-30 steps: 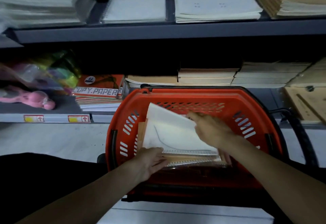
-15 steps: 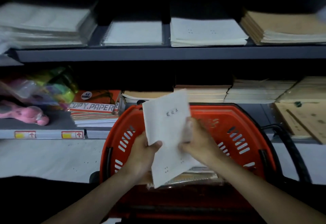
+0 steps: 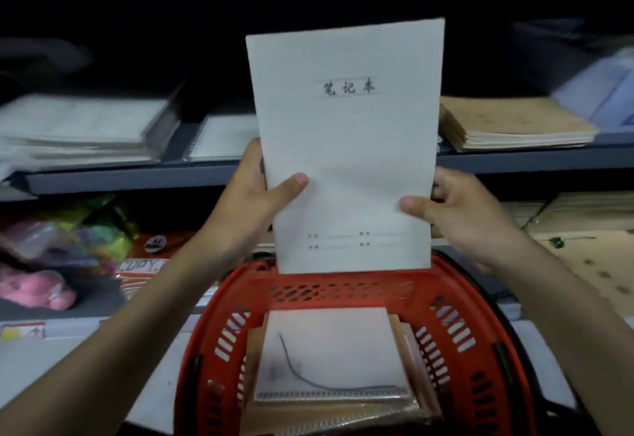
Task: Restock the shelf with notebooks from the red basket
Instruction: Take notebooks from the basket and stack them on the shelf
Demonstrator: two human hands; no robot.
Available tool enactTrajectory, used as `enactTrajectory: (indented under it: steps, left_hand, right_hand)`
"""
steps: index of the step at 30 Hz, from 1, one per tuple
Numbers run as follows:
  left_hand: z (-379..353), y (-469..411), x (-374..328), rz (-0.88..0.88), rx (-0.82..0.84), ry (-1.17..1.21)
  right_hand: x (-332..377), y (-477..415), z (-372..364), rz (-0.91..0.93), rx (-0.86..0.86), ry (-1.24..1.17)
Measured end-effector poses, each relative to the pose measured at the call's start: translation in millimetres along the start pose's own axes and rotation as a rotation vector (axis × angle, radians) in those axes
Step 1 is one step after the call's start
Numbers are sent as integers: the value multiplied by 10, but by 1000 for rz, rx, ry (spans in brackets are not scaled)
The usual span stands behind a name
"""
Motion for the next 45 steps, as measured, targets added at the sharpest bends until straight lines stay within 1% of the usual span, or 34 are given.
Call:
enactTrajectory:
  steps: [3, 4, 7, 11, 14, 16, 18, 19, 21, 23, 25, 27, 29, 31, 35, 39, 43, 45]
  left_hand:
    - [-94, -166, 79, 31, 2, -128]
    - [-113, -190, 84, 22, -25, -169]
    - [-159, -285, 16, -19, -146, -184]
    - [-204, -418, -69, -49, -288, -275]
    - [-193, -456, 58, 3, -318, -371]
    - [-206, -413, 136, -10, -268, -385]
    - [-224, -363, 191, -35, -197, -388]
    - [-237, -346, 220, -44, -155, -377]
    - [-263, -333, 284, -29, -83, -312]
    - [-312, -341, 290, -4, -47, -257]
    - [-339, -363, 272, 28, -83, -271]
    - [-341, -386, 211, 9, -152, -373]
    - [-314, -406, 131, -47, -229, -424]
    - [-282, -438, 111, -35, -284, -391]
    - [-207, -511, 106, 8, -361, -338]
    - [-183, -535, 147, 39, -360, -363]
    - [-196, -584, 181, 73, -293, -390]
    - [-190, -583, 178, 57, -292, -396]
  right_hand:
    - [133, -192, 181, 39, -124, -9]
    - [154, -248, 250, 44, -175, -12]
    - [179, -362, 470, 47, -345, -31]
    - [66, -487, 604, -5, -471, 8]
    - [4, -523, 574, -81, -463, 85]
    - [36, -452, 496, -76, -385, 246]
    - [88, -326, 393, -49, -270, 407]
    - [89, -266, 349, -38, -211, 436]
    - [30, -201, 300, -42, -117, 411]
    - [-37, -198, 295, -54, -74, 380]
    - [-54, -234, 321, -40, -108, 351]
    - [-58, -265, 399, -4, -240, 330]
    - [-73, -283, 435, 19, -349, 375]
    - [-90, -319, 402, 32, -392, 395]
    - [-109, -417, 376, 32, -420, 358]
    - [-69, -502, 385, 51, -447, 449]
    - [-160, -549, 368, 2, -419, 351]
    - [-159, -495, 423, 4, -452, 305]
Point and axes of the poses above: each hand's wrist, its own y-axis away from the middle knuckle, its own z-axis out of the back of the hand, x = y × z, the point moved 10 cm from there along -y, towards the middle knuckle, and after that the axes turned 6 degrees about z, right-handed, at the moved point
